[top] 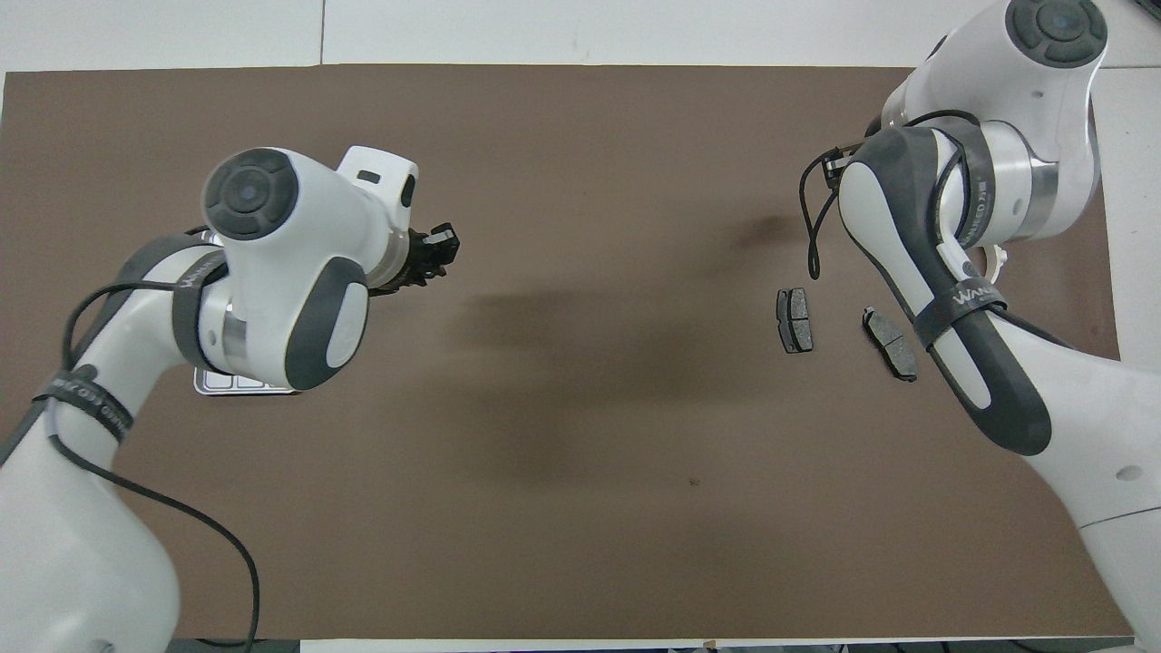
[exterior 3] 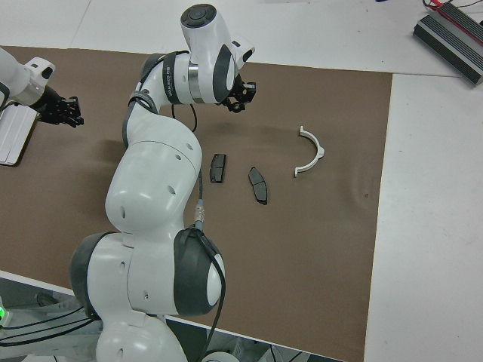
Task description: Place bearing gear from tray to pile
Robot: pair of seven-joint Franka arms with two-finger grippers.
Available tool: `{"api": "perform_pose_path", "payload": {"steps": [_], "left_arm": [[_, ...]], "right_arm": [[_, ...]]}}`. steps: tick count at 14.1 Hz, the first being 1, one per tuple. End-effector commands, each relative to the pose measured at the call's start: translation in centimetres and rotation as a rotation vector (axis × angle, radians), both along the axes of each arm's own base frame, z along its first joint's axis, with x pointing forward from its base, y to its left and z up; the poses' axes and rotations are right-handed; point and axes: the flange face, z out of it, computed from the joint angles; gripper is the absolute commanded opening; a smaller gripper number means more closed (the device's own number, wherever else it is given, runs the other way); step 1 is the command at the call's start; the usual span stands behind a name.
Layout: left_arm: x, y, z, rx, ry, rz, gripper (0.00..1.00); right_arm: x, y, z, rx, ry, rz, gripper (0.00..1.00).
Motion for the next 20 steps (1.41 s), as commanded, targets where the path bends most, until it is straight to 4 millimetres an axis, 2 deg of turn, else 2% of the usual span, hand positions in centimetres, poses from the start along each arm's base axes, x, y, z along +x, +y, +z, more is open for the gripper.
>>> {"api": "perform_pose_path", "payload": {"steps": [1, 3, 5, 7, 8, 9, 11, 12, 13, 14, 15, 16, 17, 19, 20], "left_arm": [[-0.7, -1.8, -3.9, 0.067, 0.028, -0.005, 0.14], [-2.8, -1.5, -6.0, 0.062, 0.02, -0.017, 0.14], [-3.2, -1.5, -6.3, 0.06, 0.016, -0.017, 0.14], [-3.3, -1.6, -6.4, 0.055, 0.01, -0.016, 0.15], [-3.4, -1.4, -6.5, 0.06, 0.016, -0.014, 0.29], [-3.2, -1.2, -6.3, 0.062, 0.018, -0.01, 0.99], [-1.4, -0.2, -4.3, 0.073, 0.025, 0.016, 1.0], [-0.5, 1.5, -3.4, 0.097, 0.041, 0.043, 1.0], [0.2, 3.7, -1.0, 0.105, 0.033, 0.071, 1.0], [0.3, 5.7, 1.4, 0.102, 0.02, 0.097, 1.0], [0.7, 8.6, 3.9, 0.092, 0.012, 0.139, 1.0], [0.7, 10.6, 6.0, 0.091, 0.015, 0.145, 1.0], [0.6, 13.0, 7.8, 0.095, 0.029, 0.131, 1.0], [0.7, 19.0, 10.6, 0.101, 0.058, 0.082, 1.0], [0.6, 20.7, 11.1, 0.103, 0.074, 0.046, 1.0]], "right_arm": [[0.0, -0.6, -2.8, 0.003, -0.016, 0.025, 0.0], [0.1, -0.6, -4.3, 0.004, -0.033, 0.025, 0.0], [-0.2, -0.6, -6.0, 0.007, -0.068, 0.026, 0.0], [-0.4, -0.4, -6.6, 0.01, -0.076, 0.024, 0.0], [-0.4, -0.3, -6.9, 0.011, -0.073, 0.023, 0.0], [-0.5, -0.3, -7.1, 0.011, -0.071, 0.022, 0.0], [-0.5, -0.2, -7.1, 0.012, -0.07, 0.022, 0.0], [-0.5, -0.2, -7.1, 0.012, -0.068, 0.021, 0.0], [-0.5, 0.0, -6.9, 0.013, -0.068, 0.015, 0.36], [-0.6, 0.3, -6.9, 0.014, -0.065, 0.002, 0.84], [-0.6, 0.5, -6.1, 0.014, -0.065, -0.001, 0.97], [-0.9, 1.3, -5.1, 0.014, -0.052, 0.002, 1.0], [-1.4, 2.8, -3.1, 0.012, -0.025, -0.009, 1.0], [-3.1, 7.4, 1.7, 0.007, 0.028, -0.084, 1.0], [-4.2, 10.5, 4.1, 0.007, 0.048, -0.155, 1.0]]}}
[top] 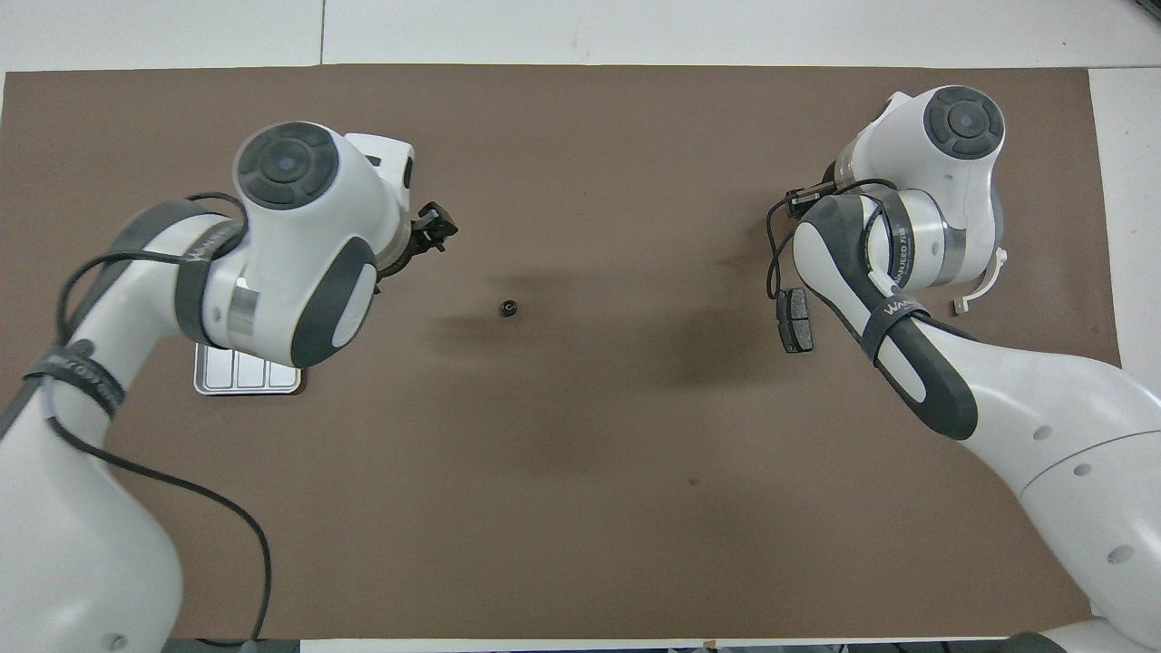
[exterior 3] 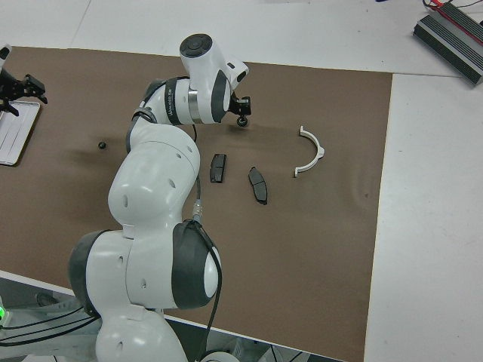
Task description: Place bearing gear from tray to pile
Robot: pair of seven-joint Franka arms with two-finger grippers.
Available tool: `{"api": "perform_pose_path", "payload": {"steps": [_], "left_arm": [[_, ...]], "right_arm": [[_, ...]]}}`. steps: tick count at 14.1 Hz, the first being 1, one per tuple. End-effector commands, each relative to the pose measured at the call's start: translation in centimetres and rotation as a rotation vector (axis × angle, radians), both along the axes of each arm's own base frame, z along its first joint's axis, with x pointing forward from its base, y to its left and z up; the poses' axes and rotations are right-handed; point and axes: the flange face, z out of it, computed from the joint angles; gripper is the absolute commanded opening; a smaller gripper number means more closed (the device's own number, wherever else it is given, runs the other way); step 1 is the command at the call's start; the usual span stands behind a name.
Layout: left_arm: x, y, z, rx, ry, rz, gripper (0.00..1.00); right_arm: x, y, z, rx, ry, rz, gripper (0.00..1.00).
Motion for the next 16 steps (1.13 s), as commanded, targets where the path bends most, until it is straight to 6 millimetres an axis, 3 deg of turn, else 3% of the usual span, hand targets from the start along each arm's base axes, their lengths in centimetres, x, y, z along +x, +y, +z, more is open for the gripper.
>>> {"api": "perform_pose_path", "payload": {"steps": [1, 3, 5, 8, 10, 12, 14, 16], "left_arm": [[-1.2, 4.7, 1.3, 0.009, 0.046, -0.083, 1.0], [-1.9, 8.8, 3.1, 0.002, 0.07, -0.144, 1.0], [-3.0, 12.3, 4.6, -0.009, 0.076, -0.197, 1.0], [-4.4, 15.0, 6.7, -0.018, 0.077, -0.226, 1.0], [-4.7, 14.4, 7.4, -0.019, 0.076, -0.267, 1.0], [-5.0, 14.8, 8.1, -0.019, 0.068, -0.264, 1.0], [-4.7, 15.1, 8.0, -0.018, 0.05, -0.263, 1.0], [-4.0, 17.0, 7.4, -0.019, 0.054, -0.234, 1.0]], "right_arm": [[-3.5, 8.5, 6.4, 0.0, 0.047, -0.16, 1.0], [-5.8, 15.8, 7.8, 0.014, 0.036, -0.312, 1.0], [-7.8, 20.2, 8.0, 0.037, 0.038, -0.441, 1.0], [-11.0, 26.5, 7.4, 0.06, 0.035, -0.548, 1.0], [-13.2, 30.8, 4.0, 0.022, 0.044, -0.584, 1.0], [-13.7, 33.0, 0.9, 0.028, 0.028, -0.61, 1.0], [-13.9, 33.9, -1.2, 0.018, 0.007, -0.614, 1.0], [-13.4, 34.9, -2.3, 0.017, 0.0, -0.648, 1.0]]}}
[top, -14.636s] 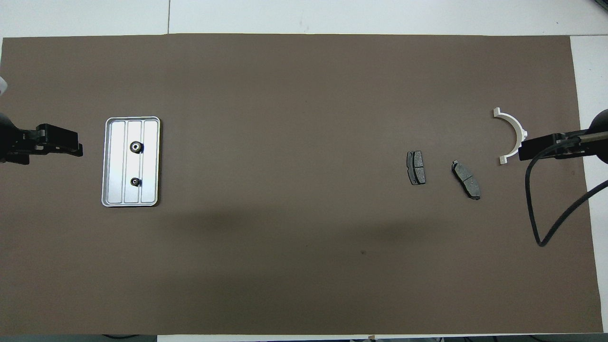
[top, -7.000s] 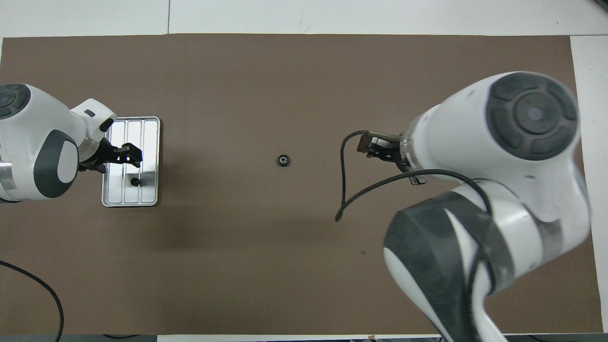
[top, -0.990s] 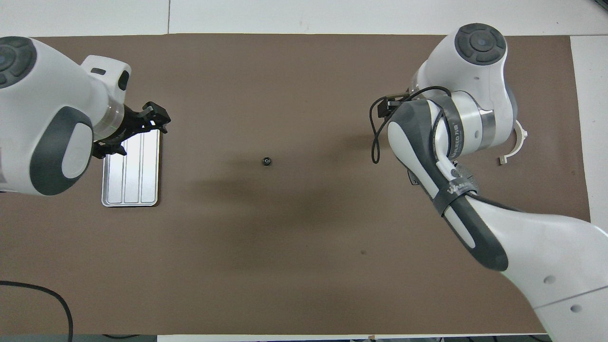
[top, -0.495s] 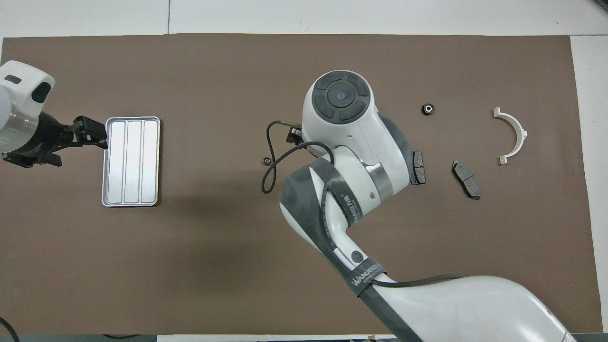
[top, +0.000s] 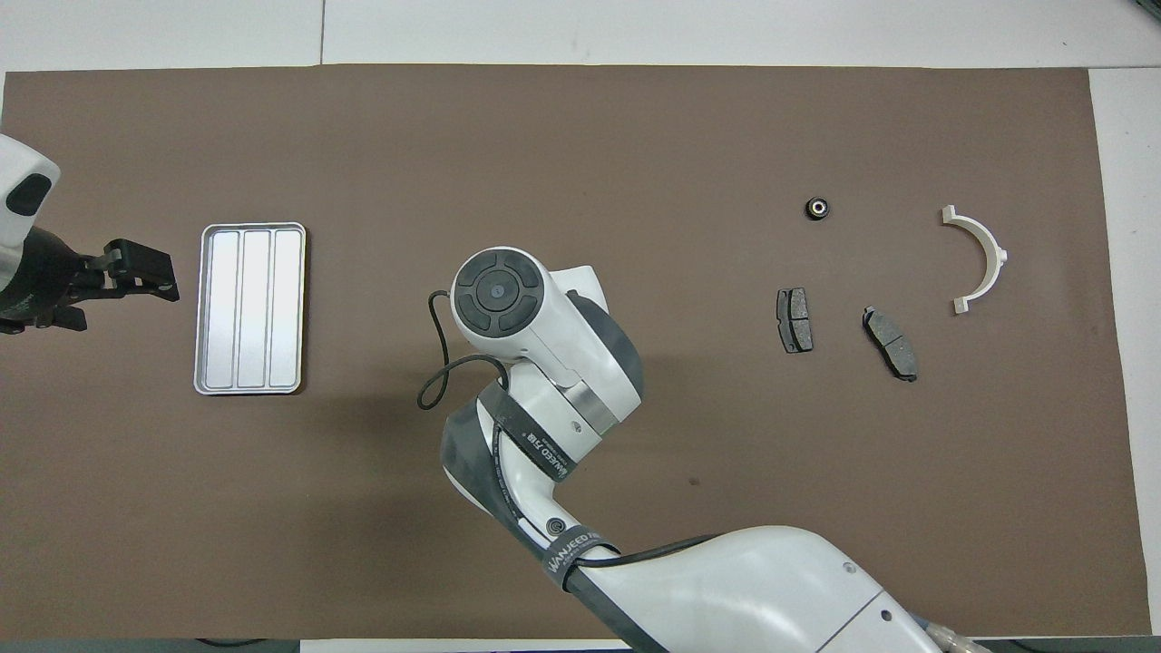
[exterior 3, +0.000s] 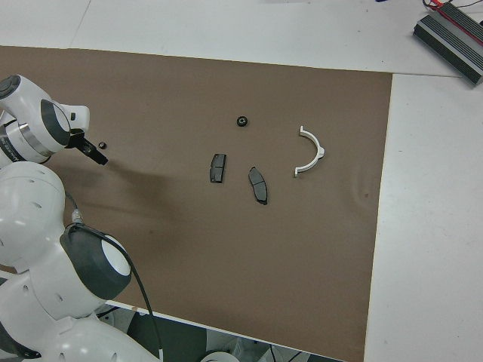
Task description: Place bearing gear from tray to pile
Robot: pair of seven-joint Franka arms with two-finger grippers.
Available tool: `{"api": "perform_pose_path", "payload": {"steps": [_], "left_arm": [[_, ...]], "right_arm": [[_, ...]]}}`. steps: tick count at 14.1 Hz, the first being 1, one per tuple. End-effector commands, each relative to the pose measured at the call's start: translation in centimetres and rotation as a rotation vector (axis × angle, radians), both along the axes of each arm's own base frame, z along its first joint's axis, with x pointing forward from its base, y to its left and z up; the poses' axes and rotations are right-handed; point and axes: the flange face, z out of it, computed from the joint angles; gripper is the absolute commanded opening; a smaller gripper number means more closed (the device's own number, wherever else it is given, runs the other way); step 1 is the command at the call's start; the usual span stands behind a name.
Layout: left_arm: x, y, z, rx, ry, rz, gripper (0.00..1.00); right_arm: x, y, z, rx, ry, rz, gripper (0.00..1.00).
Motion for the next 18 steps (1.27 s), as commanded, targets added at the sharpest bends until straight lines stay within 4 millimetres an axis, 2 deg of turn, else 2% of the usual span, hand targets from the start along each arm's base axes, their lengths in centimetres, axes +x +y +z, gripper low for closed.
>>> {"api": "perform_pose_path", "payload": {"steps": [1, 5, 8, 11, 14, 16, 17, 18], "left_arm": [[0.3, 1.5, -0.5, 0.005, -0.004, -0.002, 1.0], [-0.1, 1.3, -0.4, 0.004, 0.013, -0.023, 1.0], [-0.2, 1.5, -0.2, 0.003, 0.007, -0.028, 1.0], [-0.2, 1.3, -0.3, 0.003, 0.007, -0.033, 1.0], [-0.1, 0.6, -0.3, 0.004, 0.005, -0.039, 1.0], [-0.1, 0.7, -0.3, 0.004, 0.002, -0.036, 1.0], [-0.1, 0.8, -0.3, 0.004, -0.003, -0.036, 1.0], [0.0, 0.9, -0.2, 0.004, -0.004, -0.033, 1.0]], "right_arm": [[1.5, 0.8, -0.6, -0.006, -0.029, -0.048, 1.0], [1.9, 1.6, -1.4, 0.007, -0.044, -0.081, 1.0], [3.4, 2.4, -2.9, -0.002, -0.046, -0.083, 1.0], [4.2, 4.4, -4.3, -0.032, -0.035, -0.076, 1.0], [4.3, 4.4, -4.8, -0.049, -0.044, -0.071, 0.99], [4.6, 4.0, -4.8, -0.051, -0.044, -0.077, 0.84], [4.8, 3.8, -4.8, -0.052, -0.043, -0.08, 0.73], [4.8, 3.8, -4.8, -0.053, -0.042, -0.08, 0.53]]}}
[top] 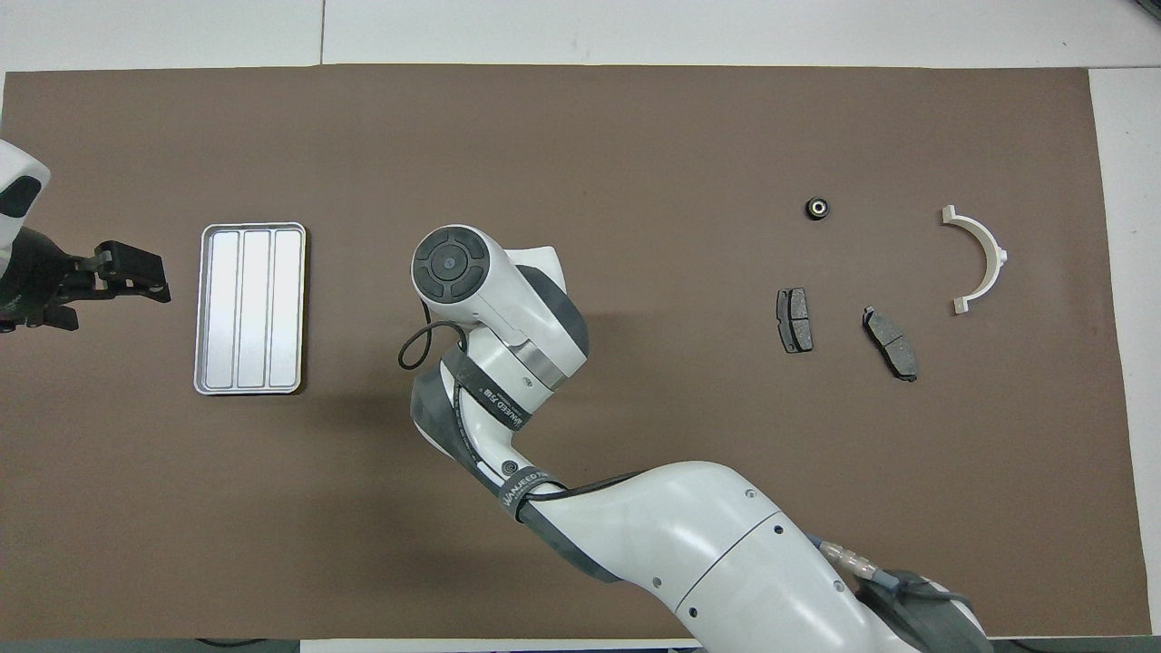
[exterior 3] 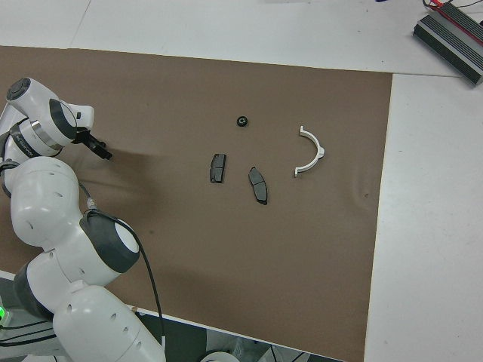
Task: Place bearing gear from tray to pile
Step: 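Carry the gear with the right gripper toward the parts pile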
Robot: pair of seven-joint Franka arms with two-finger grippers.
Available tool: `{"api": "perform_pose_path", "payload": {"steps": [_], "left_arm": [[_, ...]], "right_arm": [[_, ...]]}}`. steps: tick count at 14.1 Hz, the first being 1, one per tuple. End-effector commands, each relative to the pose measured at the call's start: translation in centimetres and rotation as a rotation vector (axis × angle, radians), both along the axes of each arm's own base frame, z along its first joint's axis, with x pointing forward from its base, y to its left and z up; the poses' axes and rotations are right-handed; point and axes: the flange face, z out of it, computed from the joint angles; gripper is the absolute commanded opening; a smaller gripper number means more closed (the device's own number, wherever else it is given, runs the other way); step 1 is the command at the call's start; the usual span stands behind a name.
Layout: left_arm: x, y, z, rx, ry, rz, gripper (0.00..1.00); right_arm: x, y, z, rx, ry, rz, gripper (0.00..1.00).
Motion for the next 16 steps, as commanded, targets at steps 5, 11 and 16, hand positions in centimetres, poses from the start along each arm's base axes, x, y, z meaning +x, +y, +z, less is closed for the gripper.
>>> {"api": "perform_pose_path", "payload": {"steps": [5, 11, 16], "left_arm": [[-0.2, 0.1, 0.2, 0.005, -0.01, -0.008, 1.0], [-0.2, 0.2, 0.3, 0.005, -0.01, -0.006, 1.0], [0.5, -0.4, 1.9, 0.0, -0.06, -0.024, 1.0]], "right_arm": [[0.8, -0.4, -0.2, -0.017, -0.011, -0.029, 0.0], [5.7, -9.5, 6.4, -0.042, 0.039, 0.118, 0.0], [11.4, -28.3, 14.9, -0.044, 0.091, 0.5, 0.0]]}}
